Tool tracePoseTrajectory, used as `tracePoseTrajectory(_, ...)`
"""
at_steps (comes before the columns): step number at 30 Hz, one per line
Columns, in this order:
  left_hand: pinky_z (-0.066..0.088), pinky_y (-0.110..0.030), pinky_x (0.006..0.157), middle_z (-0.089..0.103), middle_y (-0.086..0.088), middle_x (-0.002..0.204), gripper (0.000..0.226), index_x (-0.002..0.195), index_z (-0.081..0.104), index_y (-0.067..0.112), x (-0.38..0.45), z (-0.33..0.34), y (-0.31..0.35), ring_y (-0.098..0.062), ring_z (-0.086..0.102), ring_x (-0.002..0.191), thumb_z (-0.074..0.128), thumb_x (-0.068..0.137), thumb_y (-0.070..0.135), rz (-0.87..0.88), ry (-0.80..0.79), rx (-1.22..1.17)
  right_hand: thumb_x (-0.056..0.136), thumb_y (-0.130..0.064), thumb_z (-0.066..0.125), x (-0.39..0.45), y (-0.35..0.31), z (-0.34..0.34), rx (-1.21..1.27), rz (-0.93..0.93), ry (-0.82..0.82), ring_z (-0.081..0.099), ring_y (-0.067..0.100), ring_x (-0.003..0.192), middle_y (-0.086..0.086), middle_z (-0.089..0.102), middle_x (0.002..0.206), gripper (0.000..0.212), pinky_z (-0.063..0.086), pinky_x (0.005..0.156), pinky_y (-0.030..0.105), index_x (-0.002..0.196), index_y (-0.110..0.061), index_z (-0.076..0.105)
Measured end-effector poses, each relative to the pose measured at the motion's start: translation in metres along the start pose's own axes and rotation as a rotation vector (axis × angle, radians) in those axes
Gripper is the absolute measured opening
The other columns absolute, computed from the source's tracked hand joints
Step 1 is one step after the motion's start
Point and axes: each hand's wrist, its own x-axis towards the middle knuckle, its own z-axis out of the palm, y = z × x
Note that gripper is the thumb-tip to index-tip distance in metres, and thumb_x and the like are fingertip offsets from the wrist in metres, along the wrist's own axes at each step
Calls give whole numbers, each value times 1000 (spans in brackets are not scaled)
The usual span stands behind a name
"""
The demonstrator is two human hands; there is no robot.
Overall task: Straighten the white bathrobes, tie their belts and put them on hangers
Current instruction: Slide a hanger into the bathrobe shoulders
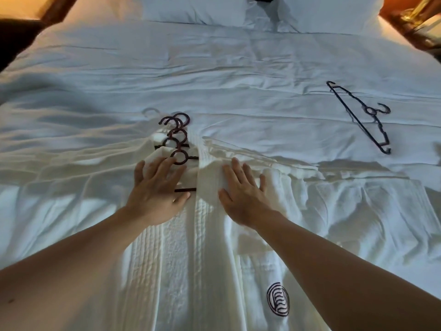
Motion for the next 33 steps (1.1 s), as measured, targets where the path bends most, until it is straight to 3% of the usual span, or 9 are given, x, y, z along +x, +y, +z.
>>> tracePoseTrajectory(3, 1, -60, 117, 8, -10, 166, 82, 158, 12, 35, 3, 6, -8, -27, -1, 154, 42, 90, 70, -88, -142, -56, 103, -46, 29, 3, 0, 3, 4, 0, 5, -18, 20, 155, -8, -19, 168, 67, -12, 121, 58, 161, -30, -3)
tracePoseTrajectory(5, -5, -57, 118, 0, -8, 167, 83, 158, 4, 37, 9, 8, -8, -23, -11, 153, 44, 92, 69, -127, -206, -103, 103, -48, 28, 7, -1, 3, 1, 1, 28, -20, 20, 154, -8, -20, 168, 67, -14, 121, 57, 161, -31, -3)
tracePoseTrajectory(10, 7, -52, 114, 28, 12, 151, 76, 143, 29, 44, 31, 1, -11, -17, 9, 149, 66, 80, 63, -74, -82, -155, 104, -51, 25, 19, -8, 0, -30, 5, 56, -24, 21, 153, -8, -19, 168, 67, -16, 120, 59, 161, -30, -3)
tracePoseTrajectory(15, 3, -63, 115, 21, 15, 160, 81, 148, 24, 46, 43, 8, -21, -15, 6, 153, 67, 81, 61, -99, -125, -166, 103, -59, 20, 36, -12, 8, -61, 67, -60, -30, 26, 151, -7, -30, 164, 72, -19, 117, 62, 160, -31, -14)
tracePoseTrajectory(17, 3, -66, 116, 19, 12, 164, 89, 154, 22, 38, 37, 16, -23, -15, 5, 154, 69, 82, 59, -96, -99, -216, 101, -63, 16, 41, -11, 14, -80, 89, -113, -34, 27, 148, -8, -37, 161, 74, -22, 116, 61, 158, -32, -21)
tracePoseTrajectory(22, 21, -66, 114, 26, -10, 164, 119, 156, 26, 9, 19, 29, -21, -24, 24, 152, 85, 65, 59, -125, 133, -238, 99, -67, 11, 42, -6, 26, -82, 100, -125, -42, 24, 144, -12, -44, 156, 74, -25, 115, 59, 154, -36, -28)
tracePoseTrajectory(27, 19, -62, 117, 23, -15, 164, 125, 155, 28, 8, 13, 39, -15, -35, 23, 151, 70, 61, 78, -252, 165, -203, 98, -67, 9, 42, -5, 32, -77, 107, -116, -46, 22, 141, -13, -48, 153, 73, -28, 114, 56, 150, -39, -33)
tracePoseTrajectory(33, 20, -59, 117, 30, -12, 162, 121, 155, 30, 9, 19, 51, -21, -34, 25, 150, 51, 63, 86, -288, 109, -186, 97, -68, 7, 48, -3, 37, -84, 114, -122, -47, 23, 140, -13, -51, 151, 73, -28, 114, 57, 149, -38, -36)
